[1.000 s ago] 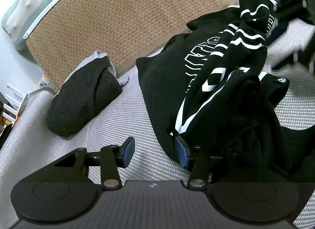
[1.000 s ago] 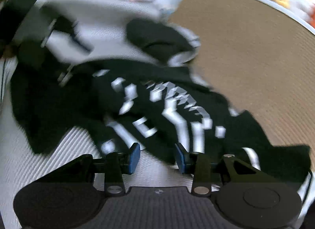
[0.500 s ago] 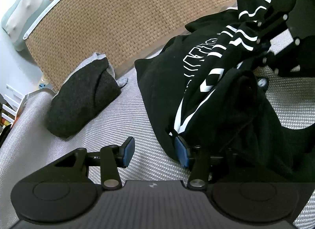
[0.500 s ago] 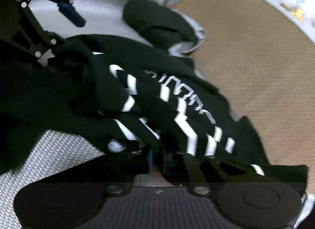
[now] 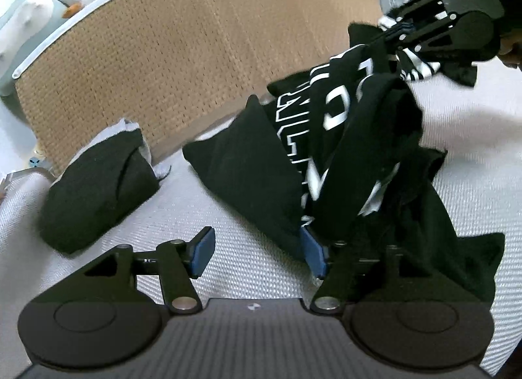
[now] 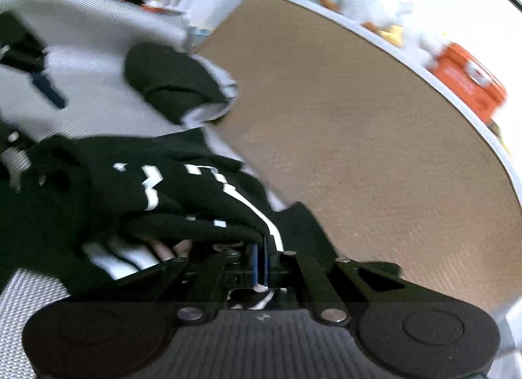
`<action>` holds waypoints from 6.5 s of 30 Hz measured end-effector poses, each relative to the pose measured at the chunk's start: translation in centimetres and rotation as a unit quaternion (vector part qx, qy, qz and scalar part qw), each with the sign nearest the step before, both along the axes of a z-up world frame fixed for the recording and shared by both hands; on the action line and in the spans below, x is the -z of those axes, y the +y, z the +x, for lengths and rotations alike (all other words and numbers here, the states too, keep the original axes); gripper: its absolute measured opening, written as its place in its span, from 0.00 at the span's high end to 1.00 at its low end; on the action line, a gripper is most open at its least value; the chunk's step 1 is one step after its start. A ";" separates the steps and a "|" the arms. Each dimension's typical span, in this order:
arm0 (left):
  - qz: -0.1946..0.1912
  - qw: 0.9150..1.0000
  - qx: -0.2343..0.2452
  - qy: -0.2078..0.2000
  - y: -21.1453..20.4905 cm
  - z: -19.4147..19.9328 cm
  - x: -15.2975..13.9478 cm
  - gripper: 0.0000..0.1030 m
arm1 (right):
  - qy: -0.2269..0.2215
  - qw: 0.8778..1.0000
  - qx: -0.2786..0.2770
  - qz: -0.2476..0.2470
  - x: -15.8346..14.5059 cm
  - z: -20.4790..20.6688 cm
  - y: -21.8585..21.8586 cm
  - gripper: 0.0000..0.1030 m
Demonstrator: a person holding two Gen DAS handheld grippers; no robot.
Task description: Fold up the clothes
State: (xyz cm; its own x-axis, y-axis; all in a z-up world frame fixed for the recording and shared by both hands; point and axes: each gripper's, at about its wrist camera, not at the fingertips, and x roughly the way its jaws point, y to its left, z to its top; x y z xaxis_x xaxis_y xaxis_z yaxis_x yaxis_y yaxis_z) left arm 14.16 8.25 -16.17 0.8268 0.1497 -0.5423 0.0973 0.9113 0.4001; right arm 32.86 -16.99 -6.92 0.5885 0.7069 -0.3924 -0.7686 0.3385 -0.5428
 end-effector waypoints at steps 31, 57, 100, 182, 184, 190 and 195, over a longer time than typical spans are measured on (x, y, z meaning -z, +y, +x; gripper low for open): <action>0.046 0.997 0.006 0.055 -0.2 1.1 2.2 0.40 | 0.077 0.936 0.302 0.162 -5.2 13.7 -22.0 0.96; 0.021 0.993 0.100 0.065 -8.0 7.5 -0.6 0.40 | 0.260 0.840 0.362 0.310 -0.1 15.3 -25.4 0.92; 0.030 0.970 0.190 0.147 -24.9 31.8 -0.9 0.25 | 0.255 0.838 0.340 0.342 0.1 15.1 -26.4 0.91; -0.193 0.976 -0.083 0.056 -23.3 9.7 4.4 0.85 | 0.232 0.968 0.054 0.074 0.9 8.7 -13.8 0.90; -0.202 0.974 -0.088 0.050 -23.0 9.7 4.6 0.85 | 0.229 0.971 0.041 0.062 1.0 8.3 -13.0 0.91; -0.210 0.972 -0.098 0.033 -22.7 9.0 5.2 0.85 | 0.224 0.974 0.015 0.030 1.1 8.0 -11.2 0.92; -0.188 0.978 -0.090 0.014 -23.3 8.7 5.7 0.85 | 0.213 0.975 0.061 0.029 0.3 7.5 -12.1 0.90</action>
State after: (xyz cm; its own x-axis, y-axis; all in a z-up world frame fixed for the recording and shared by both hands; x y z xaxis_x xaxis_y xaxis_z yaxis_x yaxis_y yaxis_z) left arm 22.90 -15.04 -21.83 0.7894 0.0774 -0.6090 -0.0716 0.9969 0.0338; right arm 40.34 -29.08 -7.19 0.4616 0.6701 -0.5813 -0.8723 0.4622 -0.1598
